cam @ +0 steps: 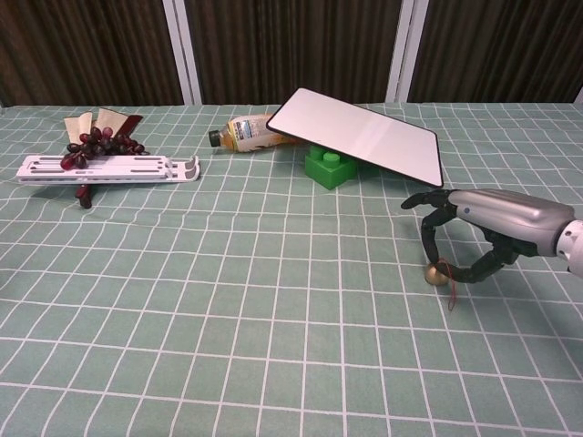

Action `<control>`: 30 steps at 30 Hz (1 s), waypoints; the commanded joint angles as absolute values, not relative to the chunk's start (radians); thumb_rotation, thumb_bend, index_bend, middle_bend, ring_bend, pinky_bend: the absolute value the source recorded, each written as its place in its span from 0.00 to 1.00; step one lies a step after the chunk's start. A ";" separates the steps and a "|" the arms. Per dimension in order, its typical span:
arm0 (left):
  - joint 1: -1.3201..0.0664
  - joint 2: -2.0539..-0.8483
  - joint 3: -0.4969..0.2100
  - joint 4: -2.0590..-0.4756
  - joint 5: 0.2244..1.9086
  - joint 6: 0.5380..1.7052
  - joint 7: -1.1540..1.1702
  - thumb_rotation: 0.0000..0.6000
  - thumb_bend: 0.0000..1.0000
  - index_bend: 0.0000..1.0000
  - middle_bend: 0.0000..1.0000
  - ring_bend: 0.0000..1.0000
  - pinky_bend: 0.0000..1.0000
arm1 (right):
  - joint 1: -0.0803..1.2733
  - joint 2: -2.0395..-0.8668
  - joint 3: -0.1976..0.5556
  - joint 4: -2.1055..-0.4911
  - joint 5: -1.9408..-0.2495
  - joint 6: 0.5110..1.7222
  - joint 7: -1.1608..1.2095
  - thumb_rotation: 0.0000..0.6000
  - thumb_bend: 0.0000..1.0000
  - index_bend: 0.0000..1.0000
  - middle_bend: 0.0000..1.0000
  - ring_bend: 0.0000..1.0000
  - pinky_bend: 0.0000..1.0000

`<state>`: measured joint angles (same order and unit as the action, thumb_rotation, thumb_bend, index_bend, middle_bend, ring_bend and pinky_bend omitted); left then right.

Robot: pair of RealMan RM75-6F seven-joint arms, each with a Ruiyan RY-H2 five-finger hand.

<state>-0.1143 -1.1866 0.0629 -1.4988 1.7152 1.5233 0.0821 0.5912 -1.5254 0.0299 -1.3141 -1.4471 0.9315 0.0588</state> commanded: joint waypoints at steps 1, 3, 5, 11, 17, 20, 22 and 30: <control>-0.114 -1.186 0.064 -1.500 1.716 1.523 0.082 1.00 0.43 0.04 0.08 0.04 0.13 | 0.591 -1.528 0.030 -1.310 -1.446 0.932 0.056 1.00 0.61 0.78 0.18 0.00 0.00; -0.115 -1.186 0.064 -1.499 1.716 1.521 0.083 1.00 0.43 0.04 0.08 0.04 0.13 | 0.590 -1.531 0.030 -1.305 -1.443 0.931 0.053 1.00 0.61 0.78 0.18 0.00 0.00; -0.115 -1.186 0.064 -1.499 1.715 1.519 0.083 1.00 0.43 0.04 0.08 0.04 0.13 | 0.591 -1.532 0.029 -1.304 -1.441 0.929 0.052 1.00 0.61 0.76 0.18 0.00 0.00; -0.115 -1.186 0.063 -1.500 1.715 1.522 0.081 1.00 0.43 0.04 0.08 0.04 0.13 | 0.589 -1.524 0.025 -1.315 -1.436 0.924 0.035 1.00 0.61 0.63 0.18 0.00 0.00; -0.114 -1.185 0.064 -1.500 1.717 1.525 0.081 1.00 0.45 0.04 0.08 0.04 0.13 | 0.577 -1.491 0.021 -1.358 -1.431 0.941 -0.001 1.00 0.61 0.38 0.13 0.00 0.00; -0.114 -1.186 0.063 -1.500 1.717 1.526 0.082 1.00 0.45 0.05 0.08 0.04 0.13 | 0.564 -1.473 0.018 -1.385 -1.438 0.965 -0.011 1.00 0.60 0.30 0.12 0.00 0.00; -0.113 -1.185 0.064 -1.501 1.718 1.527 0.082 1.00 0.45 0.05 0.08 0.04 0.13 | 0.550 -1.446 0.010 -1.419 -1.451 0.991 -0.014 1.00 0.61 0.25 0.10 0.00 0.00; -0.105 -1.184 0.061 -1.499 1.728 1.554 0.078 1.00 0.45 0.05 0.08 0.04 0.13 | 0.323 -1.257 -0.100 -1.602 -1.541 1.332 -0.167 1.00 0.55 0.00 0.00 0.00 0.00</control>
<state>-0.1070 -1.1837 0.0621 -1.5008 1.7260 1.5499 0.0795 0.4439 -1.3445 -0.0376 -1.5195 -1.4906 1.1691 -0.0943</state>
